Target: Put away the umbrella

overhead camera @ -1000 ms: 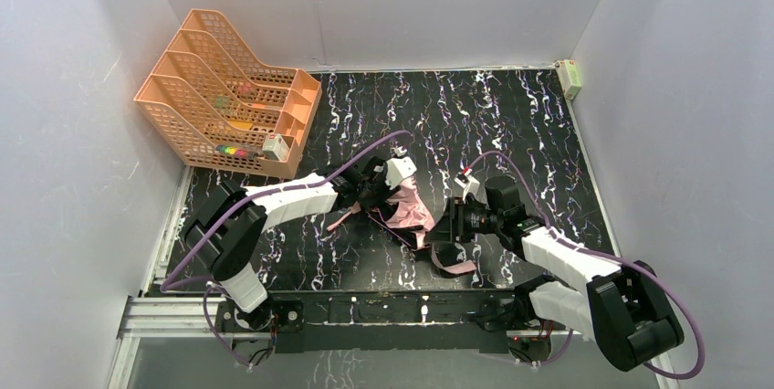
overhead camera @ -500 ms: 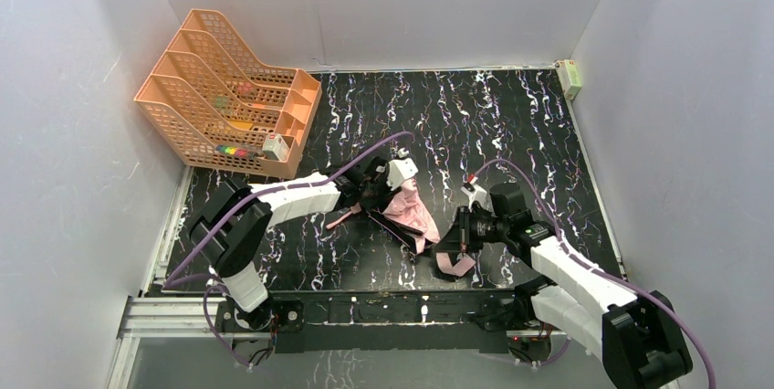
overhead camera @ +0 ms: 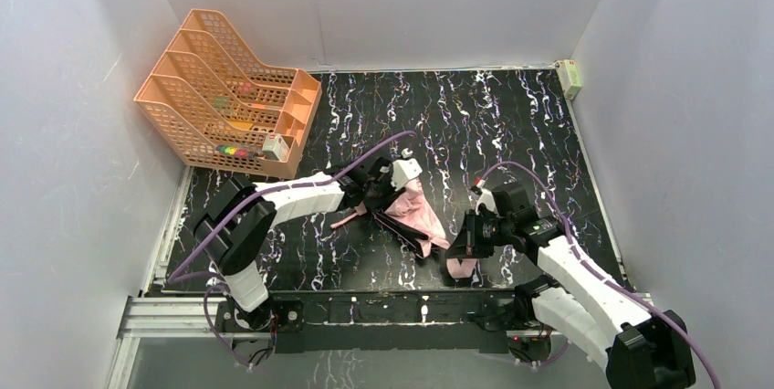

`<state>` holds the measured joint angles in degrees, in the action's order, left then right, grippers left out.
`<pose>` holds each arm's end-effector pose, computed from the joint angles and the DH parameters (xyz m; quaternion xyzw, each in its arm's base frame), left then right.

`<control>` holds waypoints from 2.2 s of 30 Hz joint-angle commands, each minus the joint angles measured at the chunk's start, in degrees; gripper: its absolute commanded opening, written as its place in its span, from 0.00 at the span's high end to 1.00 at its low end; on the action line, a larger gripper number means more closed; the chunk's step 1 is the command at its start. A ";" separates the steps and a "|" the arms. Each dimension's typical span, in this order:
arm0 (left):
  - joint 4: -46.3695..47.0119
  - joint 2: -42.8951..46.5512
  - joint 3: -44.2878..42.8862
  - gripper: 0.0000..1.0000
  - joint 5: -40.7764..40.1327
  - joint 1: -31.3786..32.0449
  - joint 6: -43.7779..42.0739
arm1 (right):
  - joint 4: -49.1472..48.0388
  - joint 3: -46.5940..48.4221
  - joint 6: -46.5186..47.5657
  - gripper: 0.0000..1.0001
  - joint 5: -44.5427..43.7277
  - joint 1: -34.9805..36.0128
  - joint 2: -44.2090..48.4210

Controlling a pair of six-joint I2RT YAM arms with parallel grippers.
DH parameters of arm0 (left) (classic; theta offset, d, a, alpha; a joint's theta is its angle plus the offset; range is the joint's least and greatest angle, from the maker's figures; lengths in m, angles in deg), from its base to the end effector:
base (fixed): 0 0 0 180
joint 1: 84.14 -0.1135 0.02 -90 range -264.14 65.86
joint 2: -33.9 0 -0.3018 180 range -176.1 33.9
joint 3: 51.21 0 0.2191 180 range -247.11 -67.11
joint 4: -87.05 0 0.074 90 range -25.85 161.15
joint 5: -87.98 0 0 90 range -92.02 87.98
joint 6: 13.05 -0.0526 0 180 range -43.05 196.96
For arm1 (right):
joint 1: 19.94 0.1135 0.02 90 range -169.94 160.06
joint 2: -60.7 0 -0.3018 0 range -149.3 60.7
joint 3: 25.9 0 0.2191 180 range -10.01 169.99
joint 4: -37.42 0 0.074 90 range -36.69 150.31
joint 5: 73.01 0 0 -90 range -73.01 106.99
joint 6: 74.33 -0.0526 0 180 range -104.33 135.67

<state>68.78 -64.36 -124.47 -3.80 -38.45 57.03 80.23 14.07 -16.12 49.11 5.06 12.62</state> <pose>0.2485 -0.2522 0.2328 0.4921 0.7748 -0.0745 0.3897 0.0879 0.0718 0.2151 -0.0387 0.9095 0.3822 0.1588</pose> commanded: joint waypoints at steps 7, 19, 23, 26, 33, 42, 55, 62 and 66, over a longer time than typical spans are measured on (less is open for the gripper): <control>-0.86 -1.92 -2.80 1.00 -6.08 -1.79 -0.65 | 16.97 3.24 -4.20 1.00 -6.01 5.23 0.51; -1.60 -1.11 -3.03 1.00 -2.00 -1.79 0.14 | 10.54 7.88 -9.98 0.84 -20.36 16.76 -6.19; -1.54 -0.14 -2.69 1.00 -0.02 -1.68 0.15 | 13.77 14.66 -6.29 0.68 -25.99 16.73 -4.77; -1.51 0.31 -2.35 1.00 0.55 -1.18 -0.56 | 14.84 18.67 -4.29 0.60 -26.37 16.19 -6.02; -0.45 1.93 -0.90 1.00 -0.60 1.01 -1.20 | 11.67 23.66 0.68 0.38 -28.40 8.56 -10.02; -0.48 3.44 2.21 1.00 -8.26 12.37 -4.59 | -13.03 21.00 7.55 0.24 -26.63 -0.97 -13.76; -5.36 5.36 0.79 1.00 -14.11 21.42 -1.96 | -10.32 28.86 23.68 0.15 -23.00 -3.22 -22.10; -5.01 8.57 4.55 1.00 -11.57 22.46 -3.91 | -4.75 30.40 28.96 0.16 -12.85 -7.53 -24.92; -3.66 12.23 10.13 1.00 -7.06 22.44 -10.36 | -6.33 29.08 30.41 0.21 -6.89 -7.94 -25.66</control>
<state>65.94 -57.82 -118.72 -14.69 -16.35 52.99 74.28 41.57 10.63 33.98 -2.57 -12.62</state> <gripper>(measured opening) 0.364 0.805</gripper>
